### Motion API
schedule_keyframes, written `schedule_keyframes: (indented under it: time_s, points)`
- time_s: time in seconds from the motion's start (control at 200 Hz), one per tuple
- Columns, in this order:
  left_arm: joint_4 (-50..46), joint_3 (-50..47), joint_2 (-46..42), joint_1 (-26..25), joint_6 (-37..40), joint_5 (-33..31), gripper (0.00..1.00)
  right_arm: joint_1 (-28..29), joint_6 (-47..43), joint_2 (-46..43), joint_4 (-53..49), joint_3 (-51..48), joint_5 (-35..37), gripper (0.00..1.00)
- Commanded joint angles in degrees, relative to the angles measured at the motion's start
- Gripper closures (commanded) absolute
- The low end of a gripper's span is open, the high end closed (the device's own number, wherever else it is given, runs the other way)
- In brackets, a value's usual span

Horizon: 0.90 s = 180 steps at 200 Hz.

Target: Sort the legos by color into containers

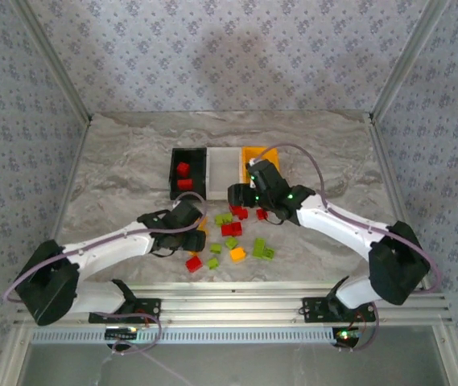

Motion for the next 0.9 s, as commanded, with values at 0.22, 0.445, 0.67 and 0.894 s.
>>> schedule_keyframes:
  time_s: [0.22,0.445,0.67,0.894]
  points:
    - [0.7,2.9,8.7,-2.2,2.5,-1.9,0.37,-2.0,1.9,-7.9,0.6,-3.8,2.8,0.28]
    - [1.8,2.6,10.8,-2.5,2.2,-1.8,0.54,-3.3,2.0,-10.0,0.3,-4.8,3.5,0.28]
    - [-0.7,4.1,7.1,-2.5,2.1,-2.3,0.70,-4.2,2.9,-11.9,0.3,-6.6,4.1,0.28]
    - [-4.5,17.0,3.7,-2.5,5.1,-1.5,0.72,-4.9,3.8,-14.9,0.0,-10.9,5.1,0.28]
